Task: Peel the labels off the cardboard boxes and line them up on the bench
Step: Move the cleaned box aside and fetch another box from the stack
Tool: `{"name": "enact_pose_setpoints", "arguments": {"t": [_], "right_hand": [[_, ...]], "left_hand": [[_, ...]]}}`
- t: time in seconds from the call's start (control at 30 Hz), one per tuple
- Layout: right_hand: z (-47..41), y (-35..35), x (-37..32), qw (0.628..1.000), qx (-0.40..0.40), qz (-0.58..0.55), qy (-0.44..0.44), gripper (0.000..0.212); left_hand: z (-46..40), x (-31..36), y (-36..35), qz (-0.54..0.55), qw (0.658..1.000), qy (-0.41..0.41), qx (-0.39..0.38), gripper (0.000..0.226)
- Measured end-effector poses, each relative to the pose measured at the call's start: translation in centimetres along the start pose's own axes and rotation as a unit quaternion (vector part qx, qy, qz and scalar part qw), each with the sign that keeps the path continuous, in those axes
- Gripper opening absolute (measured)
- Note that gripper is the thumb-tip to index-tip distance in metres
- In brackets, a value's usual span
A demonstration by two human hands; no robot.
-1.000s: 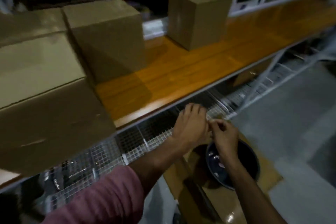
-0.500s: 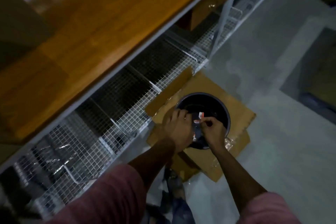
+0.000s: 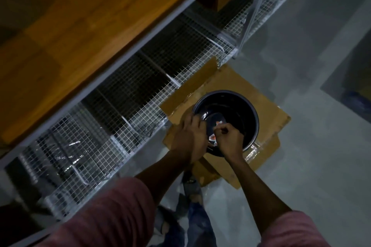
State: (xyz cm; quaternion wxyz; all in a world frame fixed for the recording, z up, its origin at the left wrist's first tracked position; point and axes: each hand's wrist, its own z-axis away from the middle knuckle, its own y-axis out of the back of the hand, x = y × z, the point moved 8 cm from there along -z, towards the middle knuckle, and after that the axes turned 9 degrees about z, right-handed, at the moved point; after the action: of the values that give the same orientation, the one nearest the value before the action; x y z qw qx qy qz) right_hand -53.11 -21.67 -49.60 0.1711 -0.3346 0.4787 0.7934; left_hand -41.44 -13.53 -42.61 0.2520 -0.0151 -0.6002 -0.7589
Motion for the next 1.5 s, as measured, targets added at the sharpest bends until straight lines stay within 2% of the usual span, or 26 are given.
{"name": "enact_pose_setpoints", "arguments": {"t": [0.1, 0.27, 0.4, 0.5, 0.6, 0.87, 0.97, 1.07, 1.17, 1.23, 1.33, 1.5], "right_hand": [[0.7, 0.7, -3.5, 0.998, 0.027, -0.007, 0.049, 0.010], [3.2, 2.9, -14.1, 0.984, 0.047, -0.037, 0.168, 0.009], [7.6, 4.9, -24.9, 0.940, 0.062, -0.106, 0.319, 0.011], [12.6, 5.5, -33.3, 0.894, 0.050, -0.145, 0.420, 0.012], [17.7, 5.2, -41.4, 0.843, 0.033, -0.170, 0.509, 0.012], [32.5, 1.3, -57.8, 0.718, -0.012, -0.208, 0.664, 0.009], [37.1, -1.7, -62.0, 0.684, -0.034, -0.186, 0.704, 0.007], [39.7, -5.8, -65.2, 0.676, -0.080, -0.117, 0.723, 0.013], [40.2, -10.0, -67.4, 0.672, -0.119, -0.006, 0.731, 0.022], [39.4, -12.4, -68.0, 0.664, -0.118, 0.098, 0.731, 0.029], [37.5, -14.8, -67.3, 0.652, -0.105, 0.232, 0.714, 0.036], [38.5, -17.6, -65.8, 0.560, -0.147, 0.338, 0.742, 0.059]], "left_hand": [[0.4, 0.3, 2.5, 0.009, 0.997, 0.010, 0.073, 0.051], [3.7, -0.7, 10.6, 0.060, 0.971, 0.036, 0.231, 0.044], [9.1, -2.4, 18.2, 0.008, 0.954, 0.073, 0.290, 0.054], [15.5, -3.6, 25.8, 0.029, 0.910, 0.092, 0.403, 0.062], [22.4, -5.1, 32.2, 0.014, 0.857, 0.091, 0.507, 0.054], [39.1, -12.0, 42.1, -0.058, 0.747, 0.153, 0.644, 0.043], [43.7, -15.7, 43.6, -0.058, 0.730, 0.180, 0.657, 0.044], [46.5, -19.7, 44.3, -0.037, 0.737, 0.229, 0.635, 0.048], [47.4, -24.9, 44.4, -0.060, 0.776, 0.302, 0.551, 0.041], [47.7, -28.9, 43.9, -0.057, 0.802, 0.350, 0.480, 0.038], [47.8, -32.7, 42.6, -0.026, 0.821, 0.401, 0.405, 0.039], [47.4, -33.6, 42.0, -0.015, 0.830, 0.384, 0.404, 0.039]]}}
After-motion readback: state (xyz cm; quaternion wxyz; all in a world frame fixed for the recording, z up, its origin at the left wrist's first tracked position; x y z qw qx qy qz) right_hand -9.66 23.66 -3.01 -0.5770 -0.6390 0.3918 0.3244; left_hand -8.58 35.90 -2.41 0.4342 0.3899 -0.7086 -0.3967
